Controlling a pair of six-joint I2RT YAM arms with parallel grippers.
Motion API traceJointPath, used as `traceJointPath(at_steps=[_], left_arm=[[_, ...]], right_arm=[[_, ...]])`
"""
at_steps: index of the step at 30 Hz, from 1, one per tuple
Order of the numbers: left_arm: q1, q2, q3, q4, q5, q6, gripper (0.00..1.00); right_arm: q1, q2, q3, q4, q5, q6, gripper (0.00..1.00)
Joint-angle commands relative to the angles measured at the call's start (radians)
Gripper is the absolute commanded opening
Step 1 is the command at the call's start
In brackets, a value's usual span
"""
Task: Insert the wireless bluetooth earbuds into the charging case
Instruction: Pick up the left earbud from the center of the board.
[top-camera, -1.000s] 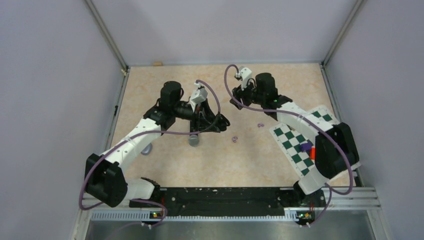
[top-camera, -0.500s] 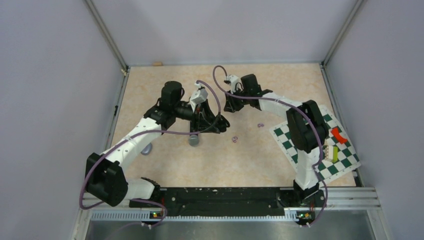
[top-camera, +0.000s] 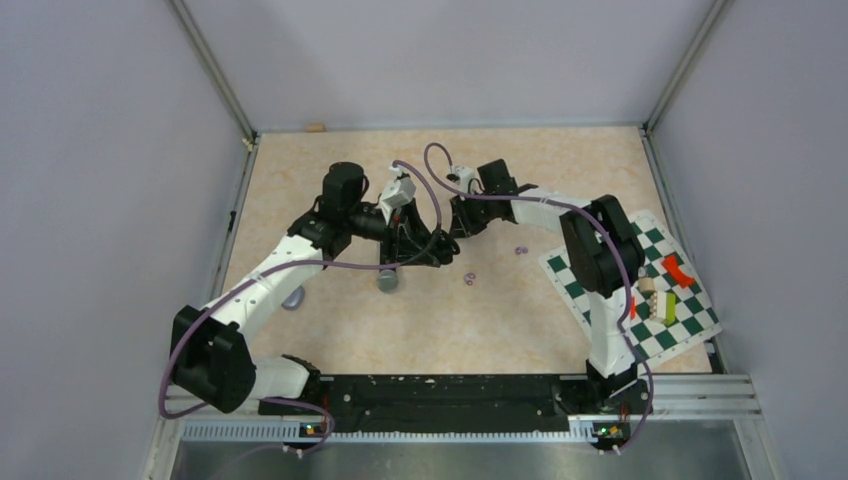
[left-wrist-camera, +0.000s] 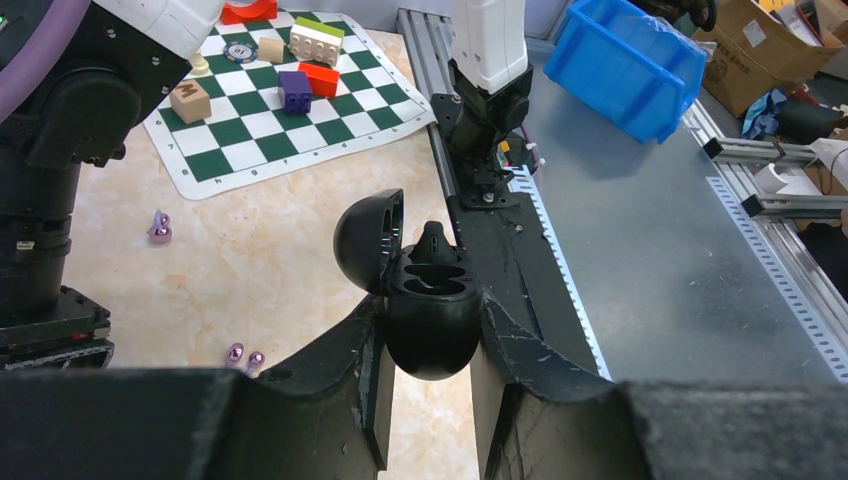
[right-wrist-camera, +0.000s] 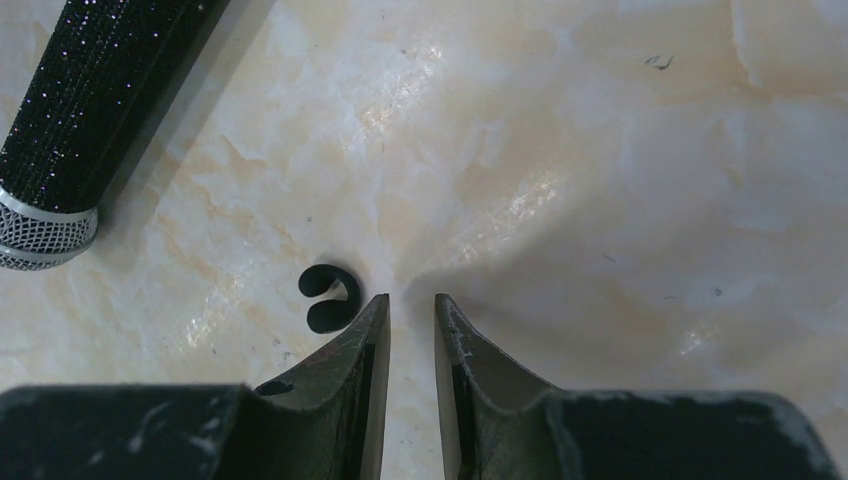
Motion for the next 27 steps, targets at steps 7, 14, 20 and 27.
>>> traceJointPath(at_steps=[7,14,20,27], left_arm=[[-0.001,-0.010,0.033,0.013,0.015,0.023,0.02],[0.000,-0.013,0.031,0.009,0.015,0.032,0.02],[0.001,-0.014,0.031,0.001,0.014,0.040,0.02],[0.001,-0.012,0.032,-0.006,0.014,0.049,0.02]], right_arm=[[0.002,0.049,0.080,-0.019,-0.080,0.032,0.25],[0.001,0.065,0.084,-0.028,-0.091,0.032,0.25],[0.004,0.073,0.083,-0.053,-0.111,0.026,0.25],[0.010,0.071,0.083,-0.094,-0.115,-0.017,0.24]])
